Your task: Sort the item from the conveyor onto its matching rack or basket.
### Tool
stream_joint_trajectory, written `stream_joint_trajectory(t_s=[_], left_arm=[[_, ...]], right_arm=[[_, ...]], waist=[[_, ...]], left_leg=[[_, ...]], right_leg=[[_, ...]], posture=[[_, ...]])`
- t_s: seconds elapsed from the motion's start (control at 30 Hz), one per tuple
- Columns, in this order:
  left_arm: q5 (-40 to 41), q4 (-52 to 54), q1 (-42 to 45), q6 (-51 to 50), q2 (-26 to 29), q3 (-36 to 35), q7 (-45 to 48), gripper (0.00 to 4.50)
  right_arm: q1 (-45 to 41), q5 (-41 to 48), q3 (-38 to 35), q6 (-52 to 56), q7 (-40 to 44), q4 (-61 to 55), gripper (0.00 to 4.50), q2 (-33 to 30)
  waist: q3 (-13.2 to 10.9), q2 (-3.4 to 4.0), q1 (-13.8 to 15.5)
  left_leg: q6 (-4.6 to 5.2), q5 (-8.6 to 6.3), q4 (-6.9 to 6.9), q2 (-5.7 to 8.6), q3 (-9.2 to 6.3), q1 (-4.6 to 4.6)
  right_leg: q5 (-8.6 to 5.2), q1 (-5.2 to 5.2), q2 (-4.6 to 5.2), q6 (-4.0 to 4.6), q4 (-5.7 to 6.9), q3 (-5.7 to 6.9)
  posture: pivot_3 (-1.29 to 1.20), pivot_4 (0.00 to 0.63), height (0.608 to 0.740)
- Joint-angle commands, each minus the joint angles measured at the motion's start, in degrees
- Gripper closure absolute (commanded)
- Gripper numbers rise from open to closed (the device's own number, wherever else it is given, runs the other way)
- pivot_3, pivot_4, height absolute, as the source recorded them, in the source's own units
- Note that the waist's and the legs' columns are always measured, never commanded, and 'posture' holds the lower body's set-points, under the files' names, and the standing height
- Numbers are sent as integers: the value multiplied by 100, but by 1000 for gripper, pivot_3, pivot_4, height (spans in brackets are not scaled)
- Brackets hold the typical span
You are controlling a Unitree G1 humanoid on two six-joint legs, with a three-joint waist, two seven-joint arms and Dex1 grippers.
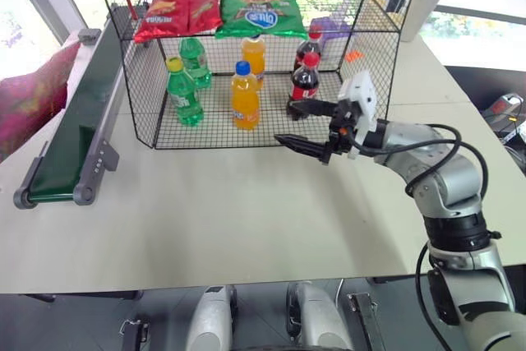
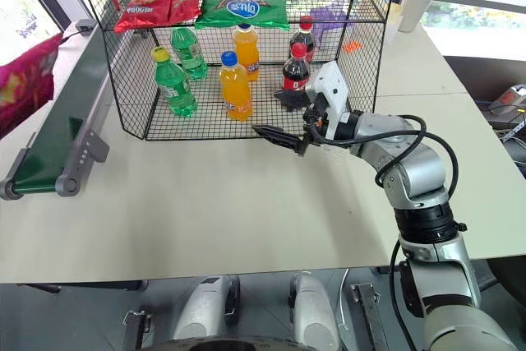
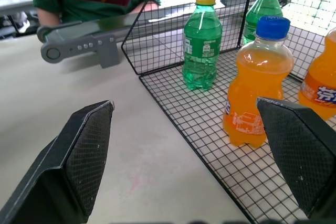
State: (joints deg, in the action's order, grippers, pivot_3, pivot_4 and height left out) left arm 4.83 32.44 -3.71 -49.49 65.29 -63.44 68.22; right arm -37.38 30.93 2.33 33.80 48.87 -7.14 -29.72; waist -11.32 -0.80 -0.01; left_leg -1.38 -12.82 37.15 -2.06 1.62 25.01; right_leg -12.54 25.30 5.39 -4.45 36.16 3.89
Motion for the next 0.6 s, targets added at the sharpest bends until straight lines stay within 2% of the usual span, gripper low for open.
stream_joint_trajectory(t_s=[0.03, 0.13, 0.27, 0.4, 0.6], left_arm=[[593, 143, -2, -1089, 579, -1121, 1039, 4464], [1519, 418, 208, -2184, 1040, -1631, 1858, 4464], [2585, 310, 990, -2866, 1470, -1474, 1961, 4464], [4308, -202, 2451, -3102, 1616, -432, 1358, 4464], [5672, -773, 3816, -2405, 1282, 1218, 222, 4464]], right_arm=[[-349, 414, -459, 14, 53, 169, 0, 163], [-550, 731, -696, 208, 223, 497, 0, 194], [-738, 977, -831, 458, 558, 813, 0, 73], [-898, 1281, -1011, 771, 1314, 1196, 0, -373], [-894, 1398, -1168, 778, 1946, 1458, 0, -711]], waist=[[0, -1, -26], [-1, 0, -48], [-3, 3, -86], [-4, 4, -66], [-4, 4, -74]], left_leg=[[0, 0, 0, 0, 0, 0], [-1, 0, -1, 1, -5, 0], [-1, 0, -1, 1, -11, -2], [-1, 1, -3, 0, -14, -7], [-1, 1, -2, 1, -13, -23]], right_leg=[[-1, 0, 0, 1, 0, 0], [-3, -4, 0, -1, -2, 0], [-4, -7, -4, -1, -2, 0], [-4, -10, -7, -4, 4, -2], [-4, -26, -8, -6, 6, -6]], posture=[[0, 150, 740], [0, 150, 740], [0, 150, 740], [0, 150, 740], [0, 150, 740]])
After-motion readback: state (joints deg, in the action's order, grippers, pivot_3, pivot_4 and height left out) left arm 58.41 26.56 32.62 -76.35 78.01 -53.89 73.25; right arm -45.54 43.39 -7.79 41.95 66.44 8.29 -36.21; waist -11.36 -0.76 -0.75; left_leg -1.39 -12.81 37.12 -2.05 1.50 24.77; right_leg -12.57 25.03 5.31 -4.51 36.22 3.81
